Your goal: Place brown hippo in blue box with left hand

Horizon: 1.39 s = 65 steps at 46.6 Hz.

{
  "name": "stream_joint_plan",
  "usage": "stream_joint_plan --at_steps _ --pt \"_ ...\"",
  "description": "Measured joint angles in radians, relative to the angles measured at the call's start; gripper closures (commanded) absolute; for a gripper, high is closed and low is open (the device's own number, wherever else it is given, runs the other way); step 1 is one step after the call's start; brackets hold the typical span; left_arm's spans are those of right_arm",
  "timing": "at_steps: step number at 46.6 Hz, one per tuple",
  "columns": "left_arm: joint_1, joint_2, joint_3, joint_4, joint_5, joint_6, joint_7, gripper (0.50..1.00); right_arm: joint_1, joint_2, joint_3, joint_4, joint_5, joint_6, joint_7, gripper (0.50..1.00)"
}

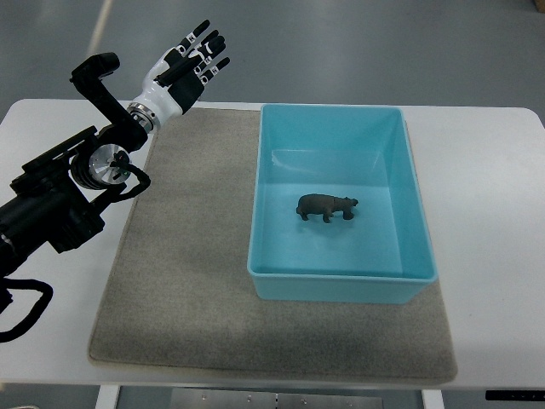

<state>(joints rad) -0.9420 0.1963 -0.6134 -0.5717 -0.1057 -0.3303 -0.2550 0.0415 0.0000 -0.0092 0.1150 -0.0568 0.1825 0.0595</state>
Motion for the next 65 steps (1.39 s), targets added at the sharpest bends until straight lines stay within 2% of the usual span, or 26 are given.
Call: stream_joint_plan --at_steps 9,30,39,58,65 --pt "0.0 0.0 -0.048 0.003 0.0 0.05 0.0 0.504 0.0 0.0 0.0 0.0 0.0 0.0 0.0 0.564" --pt "0.017 0.001 -0.115 0.004 -0.002 0.057 -0.001 0.504 0.0 0.0 0.0 0.0 0.0 0.0 0.0 0.564" --pt "0.047 0.0 -0.175 0.055 -0.005 0.073 -0.002 0.504 0.0 0.0 0.0 0.0 0.0 0.0 0.0 0.564" --pt "0.061 0.0 -0.175 0.06 0.001 0.077 -0.001 0.504 0.0 0.0 0.0 0.001 0.0 0.007 0.0 0.564" --pt "0.065 0.001 -0.172 0.061 0.006 0.077 -0.001 0.504 0.0 0.0 0.0 0.045 -0.005 0.027 0.0 0.564"
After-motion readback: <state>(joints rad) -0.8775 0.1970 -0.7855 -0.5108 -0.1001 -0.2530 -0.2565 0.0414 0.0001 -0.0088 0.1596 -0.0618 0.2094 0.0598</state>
